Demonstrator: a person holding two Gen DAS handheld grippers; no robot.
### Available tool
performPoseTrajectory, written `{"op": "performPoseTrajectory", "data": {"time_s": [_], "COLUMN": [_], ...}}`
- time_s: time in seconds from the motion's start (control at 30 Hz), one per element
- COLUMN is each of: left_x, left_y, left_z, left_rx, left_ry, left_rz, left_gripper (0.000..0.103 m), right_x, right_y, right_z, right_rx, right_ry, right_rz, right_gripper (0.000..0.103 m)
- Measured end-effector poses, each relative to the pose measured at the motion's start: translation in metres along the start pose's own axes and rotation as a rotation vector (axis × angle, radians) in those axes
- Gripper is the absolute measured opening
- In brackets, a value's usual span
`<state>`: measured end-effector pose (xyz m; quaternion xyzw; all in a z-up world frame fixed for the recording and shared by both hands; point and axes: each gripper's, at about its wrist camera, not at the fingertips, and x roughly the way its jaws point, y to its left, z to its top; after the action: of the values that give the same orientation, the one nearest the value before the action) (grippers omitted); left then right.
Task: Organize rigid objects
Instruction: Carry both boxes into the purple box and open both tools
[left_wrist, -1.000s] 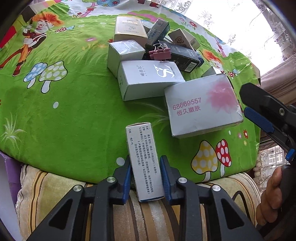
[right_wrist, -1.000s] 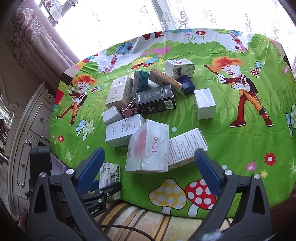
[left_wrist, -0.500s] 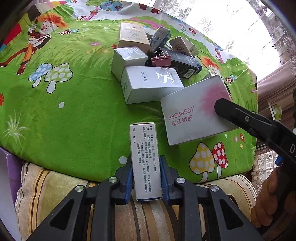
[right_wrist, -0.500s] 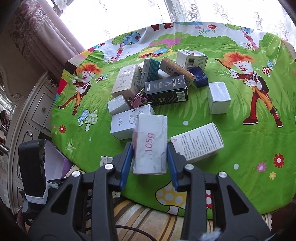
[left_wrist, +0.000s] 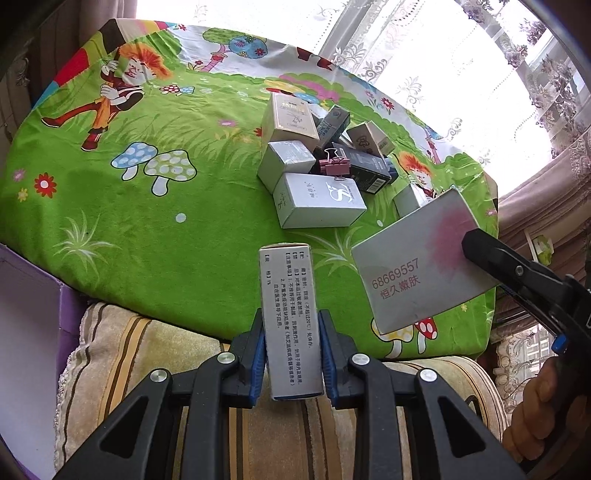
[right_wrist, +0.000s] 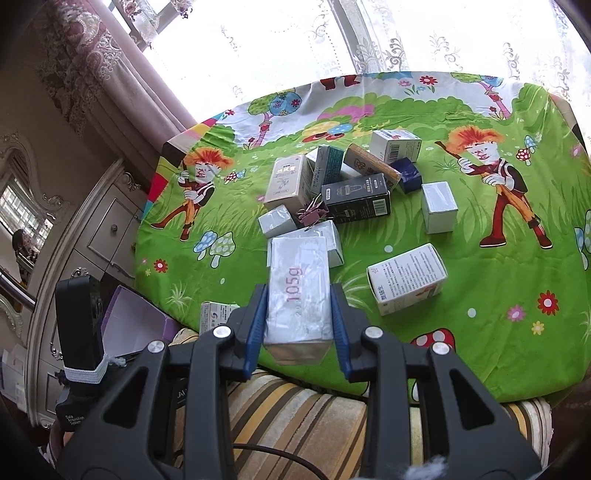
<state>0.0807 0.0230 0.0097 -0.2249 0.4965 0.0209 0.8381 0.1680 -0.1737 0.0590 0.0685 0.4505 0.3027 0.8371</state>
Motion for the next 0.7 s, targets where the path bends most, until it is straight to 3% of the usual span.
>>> {"op": "performPoseTrajectory", "data": {"time_s": [0.33, 0.7], "left_x": [-0.046, -0.096], "left_y": [0.050, 0.129], "left_z": [-0.014, -0.017], "left_rx": [-0.091, -0.228], "left_ry": [-0.075, -0.183], "left_rz": [0.041, 0.125], "left_gripper": [0.027, 0.027], "right_x": [-0.008, 0.013], "right_y": [0.056, 0.142], "right_z": [-0.009, -0.024], "right_rx": [-0.076, -0.199], "right_ry": [0.001, 0.070], "right_rz": [0.070, 0.164], "right_gripper": [0.037, 0.037]}}
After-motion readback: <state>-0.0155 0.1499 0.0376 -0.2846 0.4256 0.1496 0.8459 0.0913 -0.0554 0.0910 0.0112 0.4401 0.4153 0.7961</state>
